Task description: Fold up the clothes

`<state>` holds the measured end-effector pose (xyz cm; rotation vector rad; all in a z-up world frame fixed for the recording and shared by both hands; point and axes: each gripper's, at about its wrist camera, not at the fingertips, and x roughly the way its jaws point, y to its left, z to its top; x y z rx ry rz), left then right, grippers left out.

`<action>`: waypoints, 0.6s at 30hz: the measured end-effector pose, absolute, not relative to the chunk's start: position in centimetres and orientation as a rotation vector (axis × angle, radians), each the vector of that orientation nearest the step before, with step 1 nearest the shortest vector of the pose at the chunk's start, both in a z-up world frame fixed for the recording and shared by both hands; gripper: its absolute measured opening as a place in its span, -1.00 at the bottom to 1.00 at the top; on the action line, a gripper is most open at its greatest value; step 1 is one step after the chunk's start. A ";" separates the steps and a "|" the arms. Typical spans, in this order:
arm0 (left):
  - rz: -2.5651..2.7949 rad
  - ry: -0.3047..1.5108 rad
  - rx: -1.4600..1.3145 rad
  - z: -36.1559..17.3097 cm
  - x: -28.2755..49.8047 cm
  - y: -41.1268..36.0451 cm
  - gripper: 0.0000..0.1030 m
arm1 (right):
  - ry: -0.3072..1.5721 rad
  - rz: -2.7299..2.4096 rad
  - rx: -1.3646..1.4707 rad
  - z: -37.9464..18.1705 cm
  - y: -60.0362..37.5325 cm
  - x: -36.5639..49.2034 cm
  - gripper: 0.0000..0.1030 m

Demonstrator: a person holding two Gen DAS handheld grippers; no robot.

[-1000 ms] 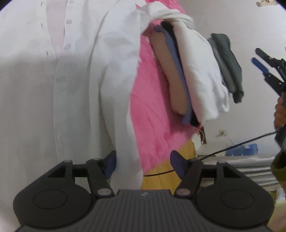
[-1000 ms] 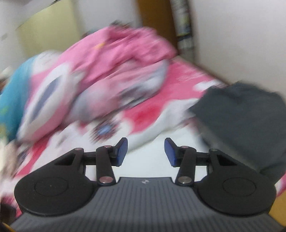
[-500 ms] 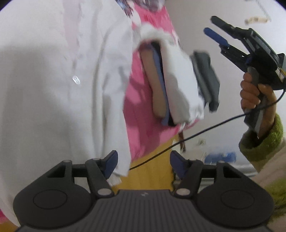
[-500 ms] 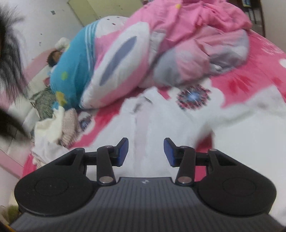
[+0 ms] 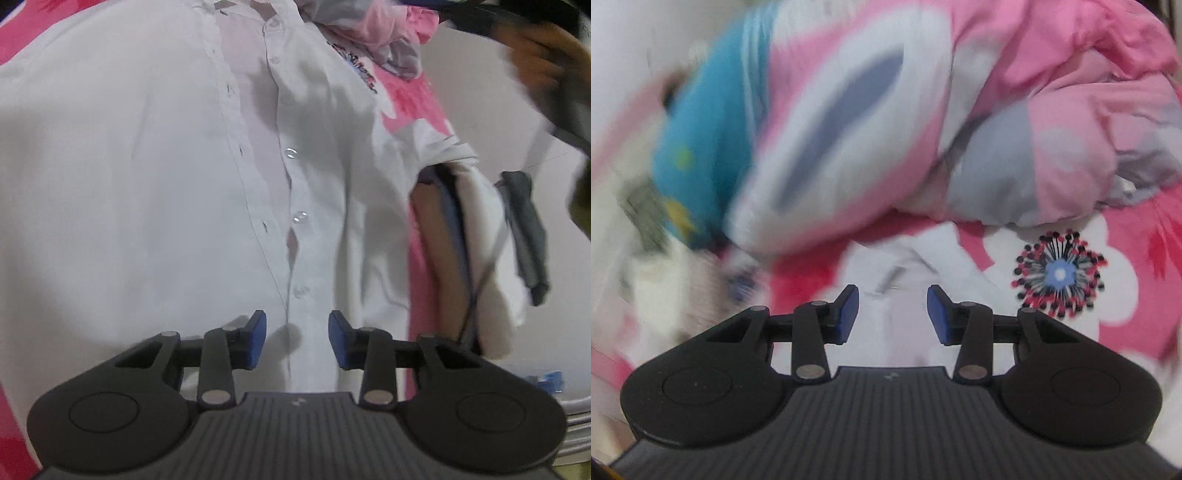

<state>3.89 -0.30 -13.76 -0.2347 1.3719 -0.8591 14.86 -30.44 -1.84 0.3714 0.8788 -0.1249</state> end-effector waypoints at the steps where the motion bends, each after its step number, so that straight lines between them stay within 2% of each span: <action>1: -0.853 1.365 -0.225 -13.9 3.8 -0.7 -0.29 | 0.903 -0.130 0.296 -3.8 -30.0 16.4 -0.21; 7: -0.816 1.320 -0.164 -14.5 3.1 -2.8 -0.38 | 0.921 -0.163 -0.011 -12.0 -29.4 22.8 -0.22; 14: -0.783 1.286 -0.115 -15.3 2.5 -4.8 -0.44 | 0.931 -0.138 -0.217 -16.5 -28.8 26.5 -0.22; 15: -0.783 1.288 -0.116 -15.3 2.4 -4.9 -0.44 | 0.921 -0.146 -0.205 -16.8 -29.1 26.5 -0.26; 16: -0.782 1.290 -0.116 -15.4 2.4 -5.1 -0.44 | 0.906 -0.154 -0.176 -16.7 -29.6 26.3 -0.63; 17: -0.782 1.292 -0.122 -15.5 2.4 -5.1 -0.44 | 0.886 -0.171 -0.128 -16.4 -30.2 26.0 -0.88; 18: -0.779 1.295 -0.129 -15.5 2.5 -5.1 -0.45 | 0.862 -0.187 -0.073 -15.9 -30.8 25.4 -0.87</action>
